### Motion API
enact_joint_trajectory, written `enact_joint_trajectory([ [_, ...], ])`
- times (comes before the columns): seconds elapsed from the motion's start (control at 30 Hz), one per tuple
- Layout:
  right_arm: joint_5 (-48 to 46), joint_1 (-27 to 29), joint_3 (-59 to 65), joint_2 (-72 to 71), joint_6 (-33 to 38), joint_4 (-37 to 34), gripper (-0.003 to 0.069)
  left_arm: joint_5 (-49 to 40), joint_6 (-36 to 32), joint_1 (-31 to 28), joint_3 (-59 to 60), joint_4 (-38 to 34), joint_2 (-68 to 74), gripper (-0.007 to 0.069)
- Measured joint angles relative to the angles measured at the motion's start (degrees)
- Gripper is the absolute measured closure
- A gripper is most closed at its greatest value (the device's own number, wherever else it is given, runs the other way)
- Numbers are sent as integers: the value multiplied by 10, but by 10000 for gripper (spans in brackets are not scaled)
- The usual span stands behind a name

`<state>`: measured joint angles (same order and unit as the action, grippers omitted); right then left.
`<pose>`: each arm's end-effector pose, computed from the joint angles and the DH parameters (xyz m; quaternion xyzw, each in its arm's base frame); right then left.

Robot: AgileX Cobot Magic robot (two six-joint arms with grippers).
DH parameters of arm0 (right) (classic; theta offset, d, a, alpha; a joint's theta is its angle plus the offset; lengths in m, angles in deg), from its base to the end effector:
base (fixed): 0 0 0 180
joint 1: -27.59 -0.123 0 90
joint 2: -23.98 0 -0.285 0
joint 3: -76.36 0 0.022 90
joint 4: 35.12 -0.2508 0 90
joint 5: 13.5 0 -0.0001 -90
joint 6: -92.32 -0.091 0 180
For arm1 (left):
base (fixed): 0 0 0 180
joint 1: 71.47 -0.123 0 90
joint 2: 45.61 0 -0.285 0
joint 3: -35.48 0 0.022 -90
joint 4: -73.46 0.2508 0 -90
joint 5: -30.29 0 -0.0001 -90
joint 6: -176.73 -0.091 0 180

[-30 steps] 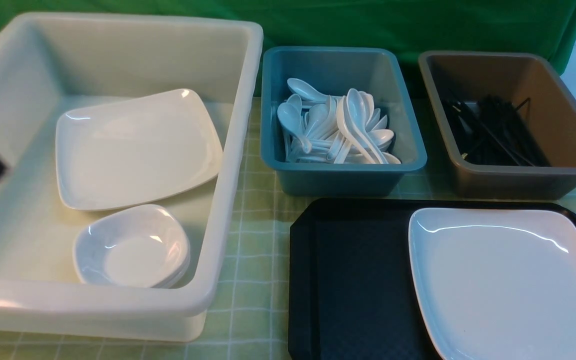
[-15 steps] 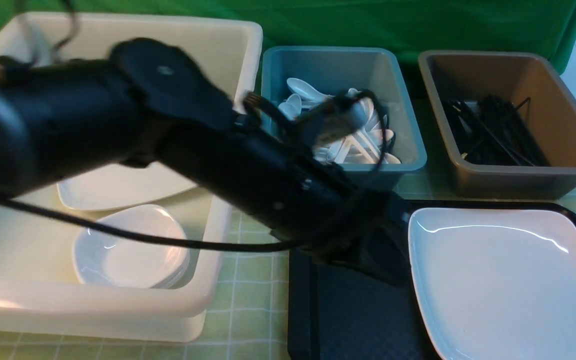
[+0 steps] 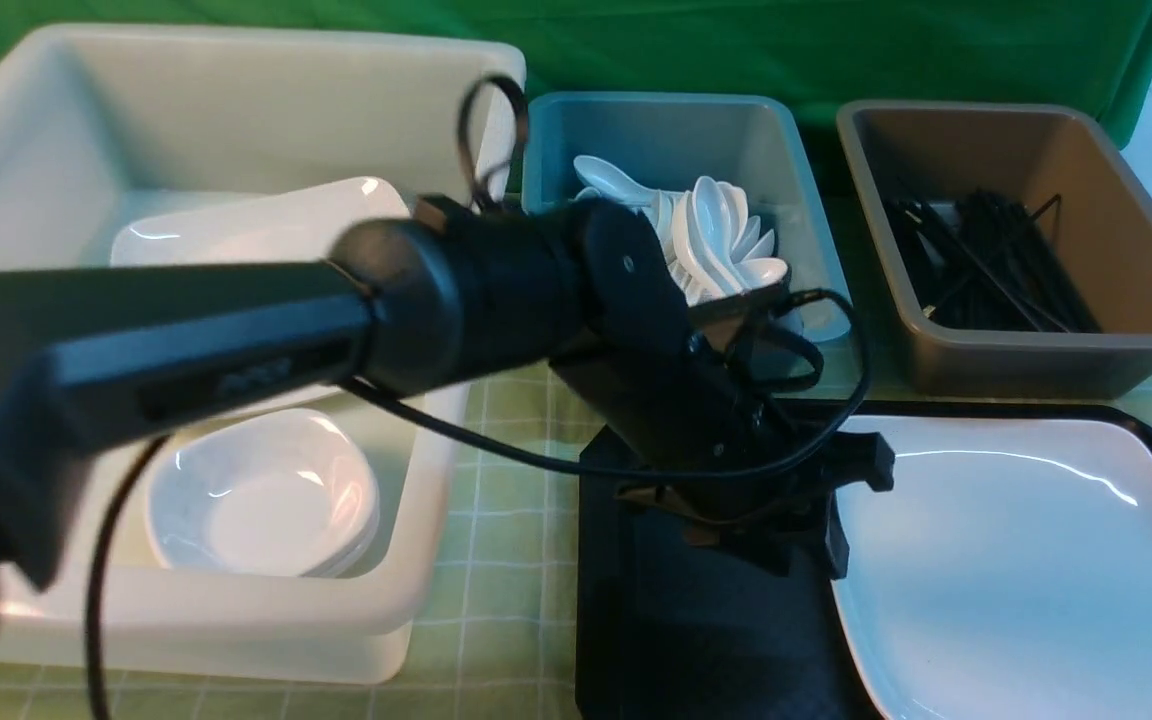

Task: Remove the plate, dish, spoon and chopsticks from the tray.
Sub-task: Use the left arm to grab a plate from the dinner plate

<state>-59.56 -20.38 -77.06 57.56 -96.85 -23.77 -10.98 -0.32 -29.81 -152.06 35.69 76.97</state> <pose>0.0470 0.0329 0.4001 -0.2758 0.7467 0.1995 0.5715 0.2981 -0.3145 0.2050 0.1236 0.9381 -0.3132 0.0814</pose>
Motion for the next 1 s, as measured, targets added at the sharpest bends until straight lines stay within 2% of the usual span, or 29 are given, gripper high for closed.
enact_joint_trajectory([
  [0.2, 0, 0, 0, 0, 0, 0, 535, 55, -23, 0, 0, -40, 39, 258],
  [0.37, 0, 0, 0, 0, 0, 0, 535, 74, -30, 0, 0, -65, 65, 256],
  [0.53, 0, 0, 0, 0, 0, 0, 534, 88, -40, 0, -3, -129, 91, 269],
  [0.67, 0, 0, 0, 0, 0, 0, 528, 109, -64, 9, -6, -175, 104, 317],
  [0.87, 0, 0, 0, 0, 0, 0, 521, 137, -75, 28, -8, -182, 111, 426],
  [0.97, 0, 0, 0, 0, 0, 0, 516, 138, -76, 29, -8, -173, 112, 579],
  [1.0, 0, 0, 0, 0, 0, 0, 515, 138, -76, 29, -8, -173, 109, 596],
])
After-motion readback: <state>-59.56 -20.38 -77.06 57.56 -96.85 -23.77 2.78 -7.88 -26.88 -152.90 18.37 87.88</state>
